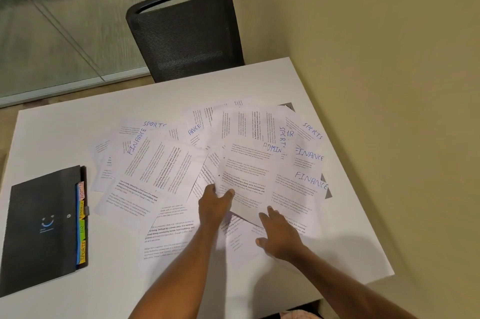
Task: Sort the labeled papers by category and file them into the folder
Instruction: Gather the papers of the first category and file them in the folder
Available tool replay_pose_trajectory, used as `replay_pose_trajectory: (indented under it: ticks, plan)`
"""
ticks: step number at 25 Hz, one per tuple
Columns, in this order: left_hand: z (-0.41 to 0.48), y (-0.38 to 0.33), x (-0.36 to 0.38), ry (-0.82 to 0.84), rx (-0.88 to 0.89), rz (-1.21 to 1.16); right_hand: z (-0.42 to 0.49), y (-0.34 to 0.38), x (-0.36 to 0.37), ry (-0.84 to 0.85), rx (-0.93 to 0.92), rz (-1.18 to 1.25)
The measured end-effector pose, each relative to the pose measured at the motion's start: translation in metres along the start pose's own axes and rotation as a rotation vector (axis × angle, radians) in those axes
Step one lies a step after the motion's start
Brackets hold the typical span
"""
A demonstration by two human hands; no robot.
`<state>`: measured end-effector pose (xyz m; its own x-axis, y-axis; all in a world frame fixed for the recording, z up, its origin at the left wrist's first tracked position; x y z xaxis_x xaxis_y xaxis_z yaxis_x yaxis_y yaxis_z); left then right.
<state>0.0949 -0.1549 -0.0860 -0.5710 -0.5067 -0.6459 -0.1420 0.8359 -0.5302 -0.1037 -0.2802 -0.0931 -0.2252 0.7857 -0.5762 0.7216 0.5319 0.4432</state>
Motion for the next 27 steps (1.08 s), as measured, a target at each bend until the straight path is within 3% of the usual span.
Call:
replay_pose_trajectory:
  ticks: [8, 12, 14, 17, 21, 24, 27]
  plan:
    - [-0.01, -0.007, -0.002, 0.104, 0.048, -0.158, -0.013, -0.005, -0.013, -0.048, -0.042, 0.218]
    - [-0.023, 0.012, -0.002, 0.19, -0.007, -0.37, -0.024, -0.01, -0.042, -0.245, -0.054, 0.81]
    - [-0.039, 0.015, -0.004, 0.226, -0.014, -0.455, -0.023, -0.012, -0.039, -0.153, -0.013, 1.059]
    - [-0.062, 0.028, -0.006, 0.256, -0.055, -0.534, -0.025, -0.008, -0.025, 0.012, 0.035, 1.185]
    - [-0.084, 0.057, -0.009, 0.255, -0.098, -0.579, -0.036, -0.016, -0.005, -0.017, 0.23, 1.448]
    - [-0.098, 0.074, -0.005, 0.253, -0.147, -0.607, -0.041, -0.017, -0.001, 0.018, 0.204, 1.473]
    - [-0.113, 0.084, -0.001, 0.303, -0.148, -0.597, -0.036, -0.028, 0.01, -0.049, 0.202, 1.235]
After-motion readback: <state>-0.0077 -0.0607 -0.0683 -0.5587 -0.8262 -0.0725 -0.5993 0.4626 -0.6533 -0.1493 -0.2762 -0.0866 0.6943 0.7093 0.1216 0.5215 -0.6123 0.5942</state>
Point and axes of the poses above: each hand's wrist, its own z-axis towards the middle knuckle, its own x-axis out of the palm, y = z × x, the point moved 10 cm from there along z, towards the middle knuckle, and after that the axes turned 11 degrees about z, right-handed, at the moved point
